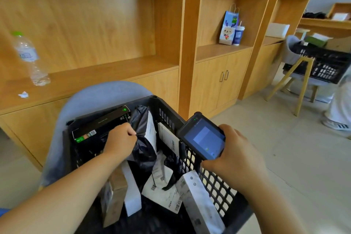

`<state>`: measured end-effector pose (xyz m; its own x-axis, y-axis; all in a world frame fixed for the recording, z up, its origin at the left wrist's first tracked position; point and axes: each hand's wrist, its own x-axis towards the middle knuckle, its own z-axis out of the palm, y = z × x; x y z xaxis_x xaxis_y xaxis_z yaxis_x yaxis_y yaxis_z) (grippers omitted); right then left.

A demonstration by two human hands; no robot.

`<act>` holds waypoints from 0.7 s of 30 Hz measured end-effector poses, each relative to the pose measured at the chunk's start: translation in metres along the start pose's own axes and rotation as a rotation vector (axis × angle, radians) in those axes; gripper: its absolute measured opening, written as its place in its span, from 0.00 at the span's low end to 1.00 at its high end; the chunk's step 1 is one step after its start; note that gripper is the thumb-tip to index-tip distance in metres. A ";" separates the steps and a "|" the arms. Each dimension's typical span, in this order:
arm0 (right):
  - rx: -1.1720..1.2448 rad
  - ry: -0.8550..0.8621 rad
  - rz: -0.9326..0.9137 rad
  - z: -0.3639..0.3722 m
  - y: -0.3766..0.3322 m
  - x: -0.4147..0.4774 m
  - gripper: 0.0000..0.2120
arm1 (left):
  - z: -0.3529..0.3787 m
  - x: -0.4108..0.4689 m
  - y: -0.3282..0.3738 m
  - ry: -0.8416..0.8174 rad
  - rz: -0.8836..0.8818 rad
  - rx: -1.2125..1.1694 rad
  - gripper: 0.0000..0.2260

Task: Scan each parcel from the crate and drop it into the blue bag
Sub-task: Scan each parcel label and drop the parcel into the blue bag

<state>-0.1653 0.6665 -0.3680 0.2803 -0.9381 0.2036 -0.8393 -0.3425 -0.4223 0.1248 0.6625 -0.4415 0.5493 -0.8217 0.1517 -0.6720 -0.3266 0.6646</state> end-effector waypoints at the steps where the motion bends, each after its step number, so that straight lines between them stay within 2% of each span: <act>1: 0.001 0.006 -0.006 -0.003 -0.001 -0.005 0.38 | -0.009 -0.006 -0.001 0.035 0.004 -0.028 0.09; 5: 0.023 0.032 -0.008 -0.017 -0.008 -0.032 0.35 | -0.052 -0.034 -0.001 0.146 -0.013 -0.123 0.09; 7: 0.054 0.042 0.001 -0.023 -0.012 -0.048 0.33 | -0.074 -0.050 -0.001 0.151 -0.048 -0.206 0.09; 10: 0.101 0.039 0.004 -0.029 -0.018 -0.074 0.34 | -0.103 -0.080 -0.001 0.132 -0.146 -0.417 0.06; 14: 0.155 0.049 -0.010 -0.035 -0.028 -0.106 0.35 | -0.135 -0.129 -0.001 0.156 -0.210 -0.655 0.09; 21: 0.213 0.043 -0.065 -0.039 -0.048 -0.148 0.40 | -0.158 -0.214 -0.031 0.196 -0.249 -0.672 0.15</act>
<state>-0.1850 0.8234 -0.3436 0.3067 -0.9119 0.2726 -0.7011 -0.4101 -0.5833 0.1069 0.9225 -0.3789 0.7662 -0.6421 0.0240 -0.1019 -0.0845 0.9912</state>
